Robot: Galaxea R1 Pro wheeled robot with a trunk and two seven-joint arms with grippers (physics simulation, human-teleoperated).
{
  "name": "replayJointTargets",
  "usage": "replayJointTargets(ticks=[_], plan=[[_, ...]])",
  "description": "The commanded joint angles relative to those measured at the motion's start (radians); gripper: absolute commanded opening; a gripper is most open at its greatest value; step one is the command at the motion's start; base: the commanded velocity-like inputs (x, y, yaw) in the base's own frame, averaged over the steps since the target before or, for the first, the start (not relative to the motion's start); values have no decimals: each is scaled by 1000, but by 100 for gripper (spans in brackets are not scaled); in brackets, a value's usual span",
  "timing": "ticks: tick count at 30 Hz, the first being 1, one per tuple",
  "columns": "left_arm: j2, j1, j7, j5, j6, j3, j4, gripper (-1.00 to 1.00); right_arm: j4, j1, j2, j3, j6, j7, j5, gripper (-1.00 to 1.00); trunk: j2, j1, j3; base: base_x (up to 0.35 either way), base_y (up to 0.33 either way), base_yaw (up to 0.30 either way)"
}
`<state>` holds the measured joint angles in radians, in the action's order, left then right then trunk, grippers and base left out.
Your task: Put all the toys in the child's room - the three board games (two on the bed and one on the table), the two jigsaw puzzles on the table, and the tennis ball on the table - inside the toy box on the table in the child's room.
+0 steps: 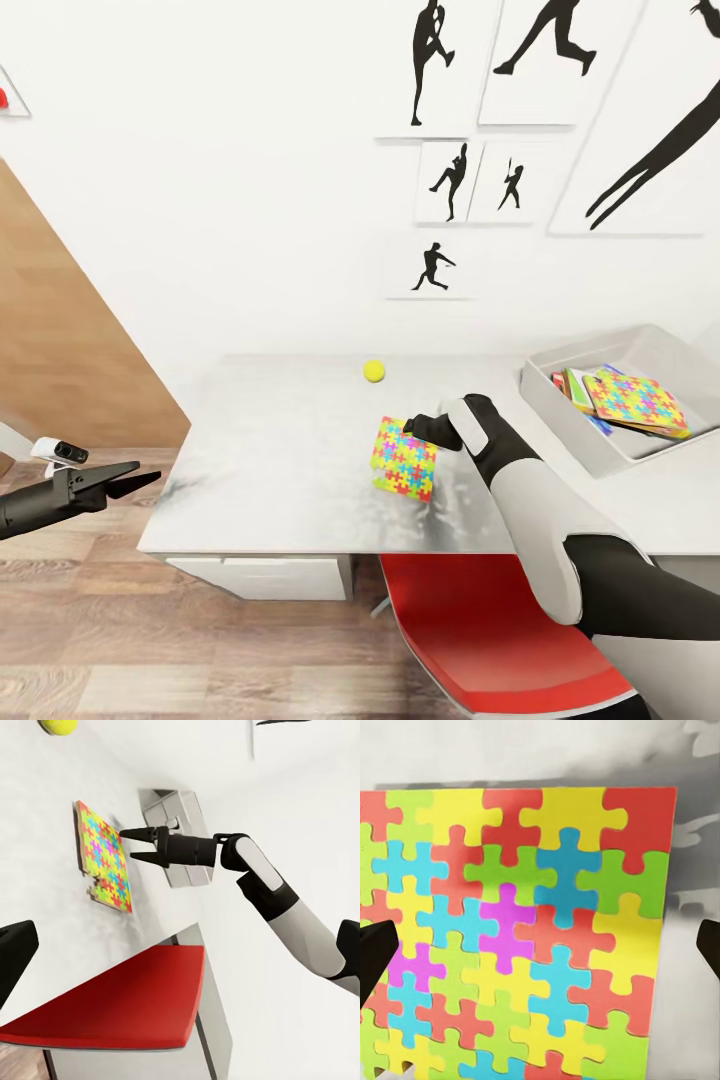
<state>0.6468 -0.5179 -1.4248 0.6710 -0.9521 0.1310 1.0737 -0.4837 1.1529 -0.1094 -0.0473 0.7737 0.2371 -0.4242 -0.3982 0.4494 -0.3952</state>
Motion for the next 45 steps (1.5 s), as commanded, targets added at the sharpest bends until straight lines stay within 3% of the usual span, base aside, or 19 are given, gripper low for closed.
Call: replayJointTargets(ticks=[1, 30, 45], plan=[[0, -1, -2, 2, -11, -1, 0, 100, -1, 1, -1, -5, 3, 8, -9, 100, -2, 1, -2, 0, 6, 0], [-2, -1, -1, 2, -4, -3, 0, 100, -1, 1, -4, -3, 6, 7, -9, 100, -2, 1, -35, 0, 3, 0], [-3, -1, -2, 2, 1, -6, 0, 100, -2, 1, -8, -3, 6, 7, -10, 100, -2, 1, -35, 0, 219, 0]])
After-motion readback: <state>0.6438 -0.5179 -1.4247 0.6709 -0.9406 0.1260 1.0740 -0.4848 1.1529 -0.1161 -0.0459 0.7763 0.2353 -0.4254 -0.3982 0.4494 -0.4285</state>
